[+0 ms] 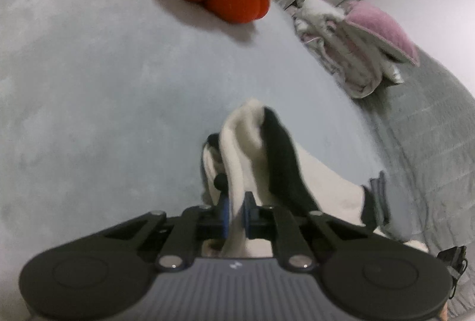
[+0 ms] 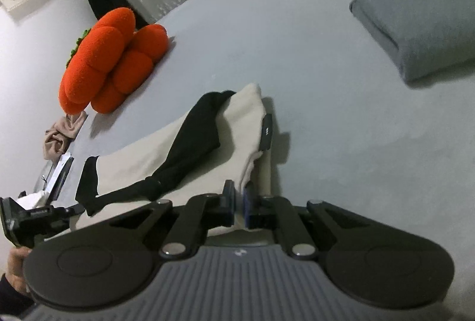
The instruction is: Fold clothes
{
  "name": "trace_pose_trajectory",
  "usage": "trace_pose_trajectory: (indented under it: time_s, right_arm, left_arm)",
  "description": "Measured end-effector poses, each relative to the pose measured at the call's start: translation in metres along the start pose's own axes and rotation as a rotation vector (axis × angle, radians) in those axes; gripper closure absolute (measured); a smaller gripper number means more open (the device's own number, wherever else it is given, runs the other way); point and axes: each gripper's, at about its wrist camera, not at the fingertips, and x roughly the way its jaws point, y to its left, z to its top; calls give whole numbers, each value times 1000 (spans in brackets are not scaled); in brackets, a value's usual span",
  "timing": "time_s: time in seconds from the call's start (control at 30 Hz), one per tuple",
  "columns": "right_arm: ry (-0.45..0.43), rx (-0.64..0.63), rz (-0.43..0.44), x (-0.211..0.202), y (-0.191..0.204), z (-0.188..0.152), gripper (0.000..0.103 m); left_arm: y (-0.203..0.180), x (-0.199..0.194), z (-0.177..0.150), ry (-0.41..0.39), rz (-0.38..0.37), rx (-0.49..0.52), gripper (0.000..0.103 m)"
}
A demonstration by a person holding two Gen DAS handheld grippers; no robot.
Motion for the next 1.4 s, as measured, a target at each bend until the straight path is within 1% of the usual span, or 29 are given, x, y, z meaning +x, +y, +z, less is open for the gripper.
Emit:
trace_pose_trajectory:
  time_s: [0.17, 0.33, 0.43, 0.53, 0.6, 0.63, 0.67, 0.7, 0.73, 0.77, 0.8, 0.83, 0.9, 0.93, 1.0, 1.03, 1.17, 1.2, 1.23, 1.27, 1.3, 1.33, 1.37, 1.4]
  right_arm:
    - [-38, -51, 44, -18, 1, 3, 96]
    - [-24, -86, 43, -20, -4, 3, 97]
    - [-10, -105, 40, -16, -6, 3, 97]
    - [44, -133, -17, -2, -7, -1, 97]
    - [93, -174, -48, 10, -2, -4, 96]
    - [93, -190, -59, 11, 1, -5, 95]
    - [78, -187, -63, 8, 2, -3, 95]
    - [50, -183, -72, 4, 2, -1, 86]
    - [16, -181, -84, -2, 2, 2, 75]
    - [-20, -183, -99, -7, 3, 4, 69]
    - [-57, -185, -100, -11, 4, 6, 67]
    - [-94, -187, -91, -14, 5, 8, 67]
    - [-156, -196, -69, -18, 9, 11, 67]
    - [-174, -205, -53, -17, 13, 12, 67]
    - [-176, -233, -32, -6, 22, 16, 67]
    - [-169, -246, -26, 2, 27, 18, 67]
    - [-98, -212, 28, 39, 38, 19, 67]
    - [-57, -210, 23, 49, 40, 17, 67]
    - [-11, -225, -18, 59, 42, 12, 67]
    - [0, -239, -47, 63, 43, 8, 67]
    - [-7, -224, -44, 62, 42, 7, 67]
    - [-13, -175, -22, 57, 39, 8, 64]
    - [-20, -110, 22, 51, 35, 10, 62]
    - [-29, -43, 74, 44, 30, 11, 57]
  left_arm:
    - [2, -11, -3, -16, -34, -1, 94]
    - [3, -21, -6, -33, -66, -2, 96]
    - [-1, -21, -1, -47, -30, 20, 97]
    - [-5, -21, 4, -62, 7, 43, 97]
    - [-7, -21, 7, -72, 31, 58, 96]
    - [-9, -21, 9, -77, 43, 65, 96]
    - [-10, -21, 10, -82, 55, 72, 92]
    - [-11, -21, 12, -87, 67, 80, 88]
    - [-12, -21, 14, -92, 79, 87, 85]
    - [-14, -22, 15, -97, 92, 95, 79]
    - [-15, -22, 17, -102, 104, 102, 79]
    - [-17, -22, 19, -108, 112, 110, 79]
    - [-28, -23, 24, -139, 35, 134, 78]
    - [-34, -17, 24, -133, 16, 148, 77]
    - [-46, -3, 25, -119, -19, 175, 74]
    - [-48, 7, 26, -99, -12, 171, 73]
    - [-31, 44, 29, -10, -2, 44, 74]
    - [-25, 46, 29, -8, -19, -2, 74]
    - [-23, 43, 29, -8, -35, -31, 74]
    - [-24, 39, 29, -11, -57, -52, 73]
    - [-27, 34, 28, -17, -89, -55, 69]
    - [-30, 30, 27, -22, -119, -57, 65]
    - [-32, 31, 25, -16, -123, -49, 53]
    - [-35, 31, 23, -9, -127, -42, 47]
